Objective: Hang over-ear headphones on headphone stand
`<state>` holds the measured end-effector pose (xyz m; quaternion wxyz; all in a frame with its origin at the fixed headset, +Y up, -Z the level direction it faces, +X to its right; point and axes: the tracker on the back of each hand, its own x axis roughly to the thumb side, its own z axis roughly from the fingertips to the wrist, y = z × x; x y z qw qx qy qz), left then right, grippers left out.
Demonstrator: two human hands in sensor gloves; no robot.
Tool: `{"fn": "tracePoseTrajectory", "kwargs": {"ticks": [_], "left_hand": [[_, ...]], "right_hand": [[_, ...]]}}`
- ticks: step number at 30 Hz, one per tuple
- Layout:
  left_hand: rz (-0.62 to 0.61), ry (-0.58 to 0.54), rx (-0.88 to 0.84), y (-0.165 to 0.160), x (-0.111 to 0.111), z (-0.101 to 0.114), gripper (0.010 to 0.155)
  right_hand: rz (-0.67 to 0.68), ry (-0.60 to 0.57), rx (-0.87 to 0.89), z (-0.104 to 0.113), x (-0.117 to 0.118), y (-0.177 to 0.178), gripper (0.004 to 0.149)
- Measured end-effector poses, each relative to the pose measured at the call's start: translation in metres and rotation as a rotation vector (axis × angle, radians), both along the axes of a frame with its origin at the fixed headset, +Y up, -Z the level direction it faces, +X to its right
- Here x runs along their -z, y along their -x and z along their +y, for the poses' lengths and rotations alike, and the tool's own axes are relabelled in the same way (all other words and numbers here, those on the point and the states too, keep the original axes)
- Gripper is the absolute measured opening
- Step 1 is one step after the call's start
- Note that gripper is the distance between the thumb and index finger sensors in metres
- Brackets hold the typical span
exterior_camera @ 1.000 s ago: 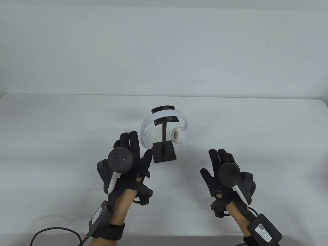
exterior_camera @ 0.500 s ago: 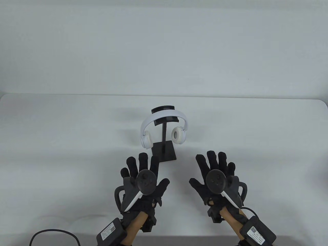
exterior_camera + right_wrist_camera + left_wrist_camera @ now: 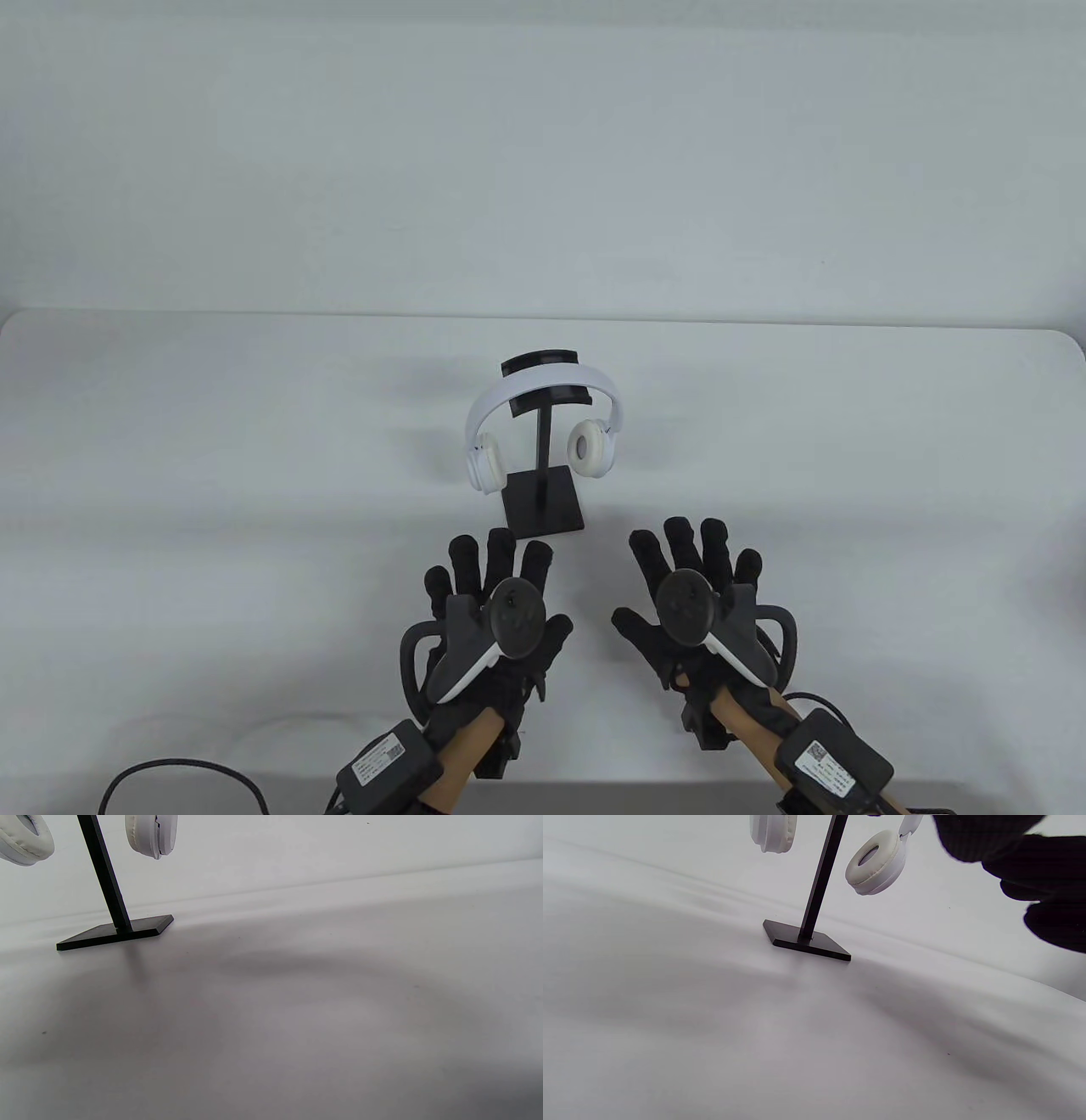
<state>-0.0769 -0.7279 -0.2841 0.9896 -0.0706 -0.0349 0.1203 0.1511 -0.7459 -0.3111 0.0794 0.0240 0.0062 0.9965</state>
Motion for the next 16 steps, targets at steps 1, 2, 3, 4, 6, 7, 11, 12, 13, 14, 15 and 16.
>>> {"fn": "tracePoseTrajectory", "kwargs": {"ticks": [1, 2, 3, 4, 6, 7, 11, 12, 13, 14, 15, 16], "left_hand": [[0.001, -0.009, 0.001, 0.0003, -0.0003, 0.0007, 0.079], [0.002, -0.015, 0.0, 0.0004, -0.0005, 0.0014, 0.079], [0.003, -0.028, -0.005, 0.0007, -0.0011, 0.003, 0.079], [0.004, -0.044, -0.011, 0.0008, -0.0015, 0.0046, 0.079], [0.005, -0.072, -0.015, 0.0009, -0.0022, 0.0072, 0.079], [0.004, -0.082, -0.016, 0.0008, -0.0024, 0.008, 0.079], [0.003, -0.081, -0.016, 0.0006, -0.0033, 0.0086, 0.079], [0.003, -0.08, -0.016, 0.0008, -0.0034, 0.0085, 0.079], [0.003, -0.078, -0.015, 0.0009, -0.0035, 0.0086, 0.079], [0.004, -0.078, -0.017, 0.0012, -0.0034, 0.0087, 0.078], [0.004, -0.078, -0.02, 0.0013, -0.0034, 0.0085, 0.078], [0.004, -0.079, -0.022, 0.0013, -0.0033, 0.0087, 0.079]], "right_hand": [[0.0, -0.001, 0.0, 0.0001, -0.0003, 0.0003, 0.084], [0.0, -0.002, -0.001, -0.0002, -0.0005, 0.0008, 0.084], [0.001, 0.0, -0.008, -0.0006, -0.0007, 0.0018, 0.084], [0.001, 0.0, -0.008, -0.0007, -0.0009, 0.0022, 0.084], [0.001, 0.0, -0.007, -0.0005, -0.0012, 0.0028, 0.084], [0.0, 0.0, -0.007, -0.0005, -0.0011, 0.0029, 0.084], [-0.005, -0.002, -0.004, 0.0005, -0.0007, 0.0022, 0.083], [-0.007, -0.001, -0.003, 0.0006, -0.0005, 0.0019, 0.084], [-0.008, -0.003, -0.003, 0.0009, -0.0004, 0.0017, 0.083], [-0.01, -0.004, -0.003, 0.0011, -0.0003, 0.0015, 0.084], [-0.011, -0.004, -0.002, 0.0012, -0.0002, 0.0013, 0.083], [-0.012, -0.005, 0.001, 0.0013, -0.0003, 0.0011, 0.084]]}}
